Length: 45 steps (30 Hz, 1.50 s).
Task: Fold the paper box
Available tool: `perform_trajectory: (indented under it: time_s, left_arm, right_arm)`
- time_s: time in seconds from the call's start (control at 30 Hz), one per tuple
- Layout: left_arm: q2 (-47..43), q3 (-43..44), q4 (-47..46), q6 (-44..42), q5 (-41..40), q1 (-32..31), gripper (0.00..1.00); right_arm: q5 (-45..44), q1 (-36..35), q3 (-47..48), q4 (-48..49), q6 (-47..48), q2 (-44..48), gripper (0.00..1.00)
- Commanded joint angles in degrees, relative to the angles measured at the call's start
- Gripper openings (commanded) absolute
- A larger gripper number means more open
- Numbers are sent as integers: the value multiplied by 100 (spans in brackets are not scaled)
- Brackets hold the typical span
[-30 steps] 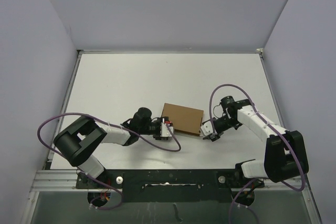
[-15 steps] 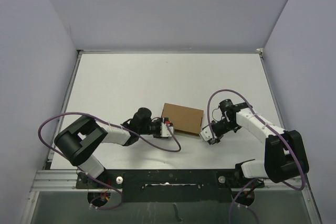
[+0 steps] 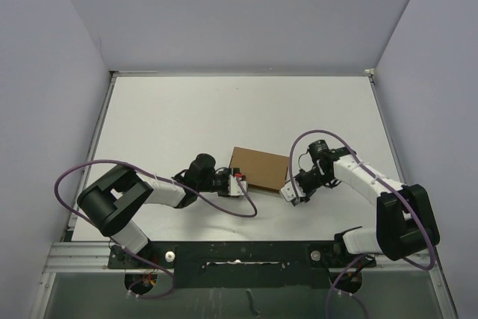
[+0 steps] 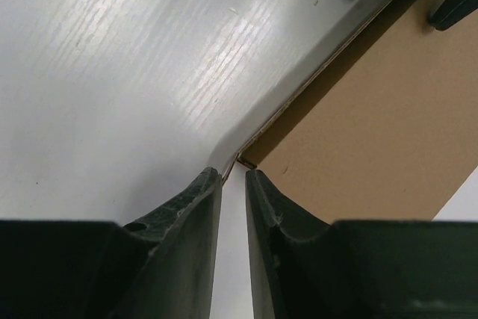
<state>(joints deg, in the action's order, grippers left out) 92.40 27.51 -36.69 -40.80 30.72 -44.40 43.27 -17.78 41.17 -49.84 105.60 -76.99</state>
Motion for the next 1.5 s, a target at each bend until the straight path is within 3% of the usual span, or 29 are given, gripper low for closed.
perform_trajectory:
  time_s: [0.0,1.0,1.27,1.47]
  left_arm:
    - [34,-52,-97,-7,57,19,40]
    - [36,-17,56,63,166,52,39]
    - [38,-1,107,78,215,72,39]
    - [42,16,134,74,241,81,39]
  right_arm:
    - [-130,-90,-52,146,-69,-98,22]
    - [-721,-694,-57,584,-626,-272,14]
    - [-548,-688,-140,535,-549,0,27]
    - [-588,-624,-181,608,-602,67,28]
